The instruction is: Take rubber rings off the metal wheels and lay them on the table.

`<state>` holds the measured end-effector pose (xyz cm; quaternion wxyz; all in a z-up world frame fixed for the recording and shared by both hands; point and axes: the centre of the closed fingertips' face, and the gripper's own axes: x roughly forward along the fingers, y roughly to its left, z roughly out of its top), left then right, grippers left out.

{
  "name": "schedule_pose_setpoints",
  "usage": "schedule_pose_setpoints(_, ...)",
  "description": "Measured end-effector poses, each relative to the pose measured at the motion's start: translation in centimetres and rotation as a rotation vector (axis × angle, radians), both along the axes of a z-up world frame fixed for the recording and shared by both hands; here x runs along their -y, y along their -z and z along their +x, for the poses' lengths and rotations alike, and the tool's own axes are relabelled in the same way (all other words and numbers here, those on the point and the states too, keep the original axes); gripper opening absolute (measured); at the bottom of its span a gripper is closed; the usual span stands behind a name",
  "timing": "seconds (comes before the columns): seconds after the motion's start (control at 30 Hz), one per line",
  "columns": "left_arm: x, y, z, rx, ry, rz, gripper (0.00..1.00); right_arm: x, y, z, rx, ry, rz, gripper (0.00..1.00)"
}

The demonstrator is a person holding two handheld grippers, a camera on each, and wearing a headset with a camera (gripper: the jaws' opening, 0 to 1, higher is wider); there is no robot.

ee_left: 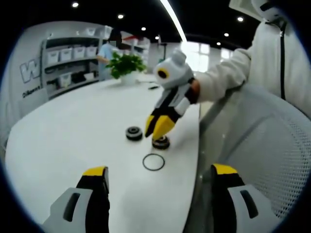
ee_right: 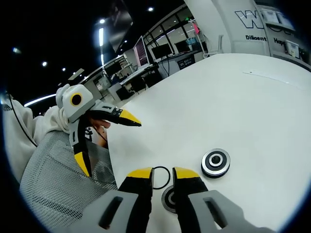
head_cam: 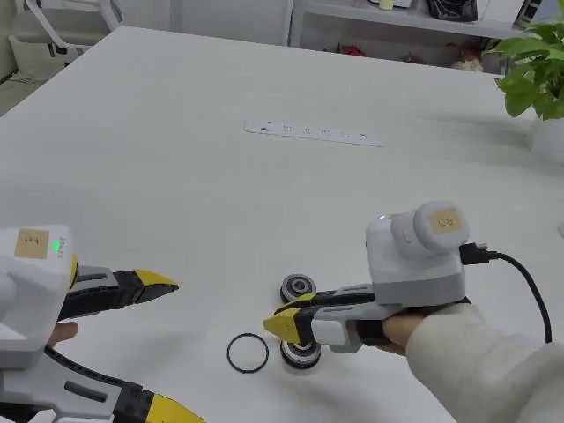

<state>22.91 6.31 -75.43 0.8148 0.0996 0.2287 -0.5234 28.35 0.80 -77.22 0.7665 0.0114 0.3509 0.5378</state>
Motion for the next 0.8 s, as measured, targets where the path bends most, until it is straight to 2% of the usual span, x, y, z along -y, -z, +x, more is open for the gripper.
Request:
schedule_pose_setpoints(0.33,-0.1,0.0,0.1,0.001,-0.006,0.003,0.87,0.5,-1.9,0.9,0.048,0.013,0.039,0.21)
schedule_pose_setpoints(0.43,-0.1,0.0,0.1,-0.001,-0.007,0.001,0.87,0.8,-2.4,1.0,0.083,0.004,0.038,0.23)
schedule_pose_setpoints(0.57,-0.1,-0.2,0.2,0.005,-0.009,-0.002,0.87,1.2,-3.5,1.1,0.119,-0.007,0.07,0.28)
schedule_pose_setpoints(0.8,-0.1,-0.5,0.3,0.011,-0.019,-0.009,0.86,2.5,-4.4,2.0,0.16,0.012,0.078,0.31)
